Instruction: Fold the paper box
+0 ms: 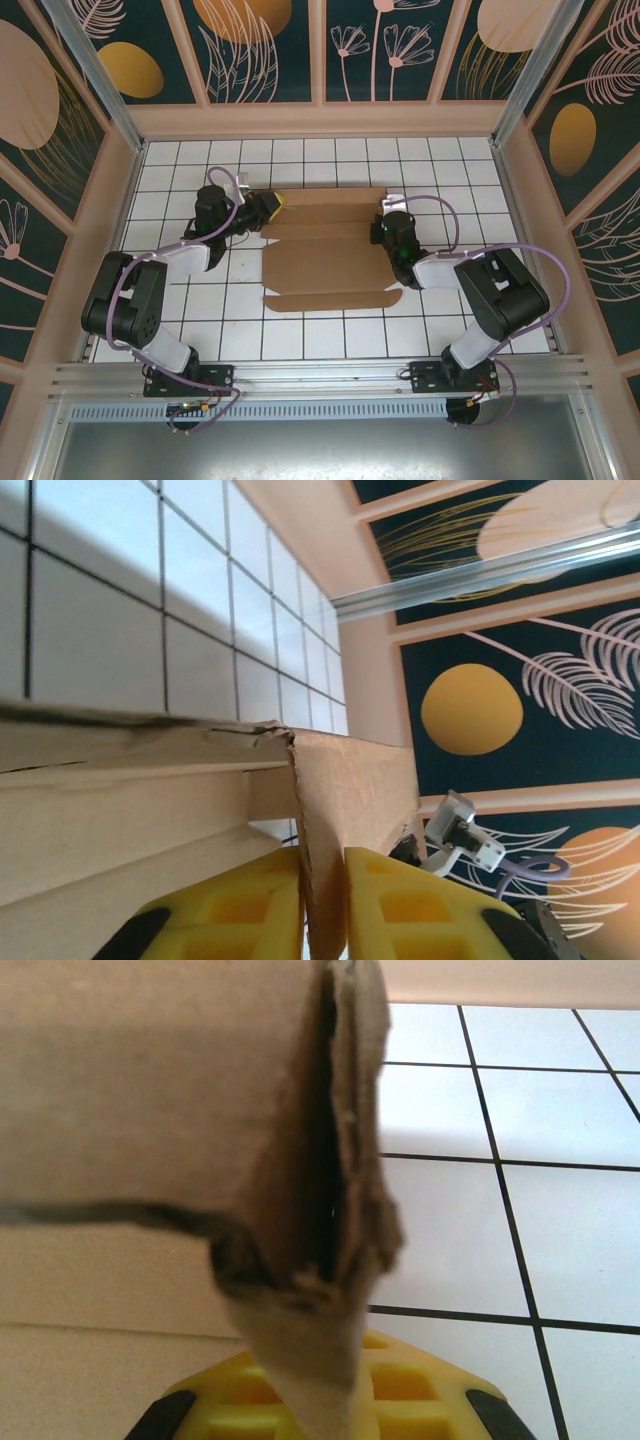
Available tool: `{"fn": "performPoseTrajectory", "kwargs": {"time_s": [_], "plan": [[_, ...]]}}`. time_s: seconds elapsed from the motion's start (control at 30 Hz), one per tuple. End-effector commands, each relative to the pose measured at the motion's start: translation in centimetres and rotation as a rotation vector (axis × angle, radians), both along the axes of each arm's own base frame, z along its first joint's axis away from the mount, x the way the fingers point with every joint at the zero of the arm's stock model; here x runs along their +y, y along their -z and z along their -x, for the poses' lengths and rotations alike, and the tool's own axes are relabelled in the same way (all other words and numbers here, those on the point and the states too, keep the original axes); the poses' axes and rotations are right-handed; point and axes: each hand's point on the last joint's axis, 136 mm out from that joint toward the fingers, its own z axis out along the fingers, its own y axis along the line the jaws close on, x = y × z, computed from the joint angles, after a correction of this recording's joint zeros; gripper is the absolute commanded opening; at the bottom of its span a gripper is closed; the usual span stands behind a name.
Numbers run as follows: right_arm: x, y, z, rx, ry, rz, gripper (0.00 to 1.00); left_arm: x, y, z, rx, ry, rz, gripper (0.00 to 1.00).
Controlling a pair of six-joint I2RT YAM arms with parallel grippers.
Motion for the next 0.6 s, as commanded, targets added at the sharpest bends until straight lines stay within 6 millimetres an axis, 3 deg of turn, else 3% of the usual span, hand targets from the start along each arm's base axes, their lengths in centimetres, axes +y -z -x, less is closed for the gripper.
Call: {"fn": "performPoseTrajectory", "kwargs": {"time_s": [0.0,0.4,0.43,0.5,0.57], "plan": [[0.6,-0.8,-0.2,-0.010,-0.013,-0.055,0.04,-0.5,-2.2,0.1,-0.077,0.020,0.113,0.15],[0.4,-1.0,-0.1,-0.013,-0.003,-0.053,0.04,-0.1,-0.4,0.1,-0.029,-0.013,0.119,0.02],[0.3,-1.0,-0.2,-0.014,0.003,-0.050,0.04,-0.1,-0.3,0.1,-0.022,-0.017,0.109,0.04],[-0.1,-1.0,-0.3,-0.012,0.026,-0.038,0.04,0.3,0.1,0.0,-0.004,-0.035,0.045,0.21],[-0.7,-1.1,-0.3,-0.015,0.055,-0.023,0.04,1.2,0.1,-0.1,-0.007,-0.071,-0.082,0.33]]}}
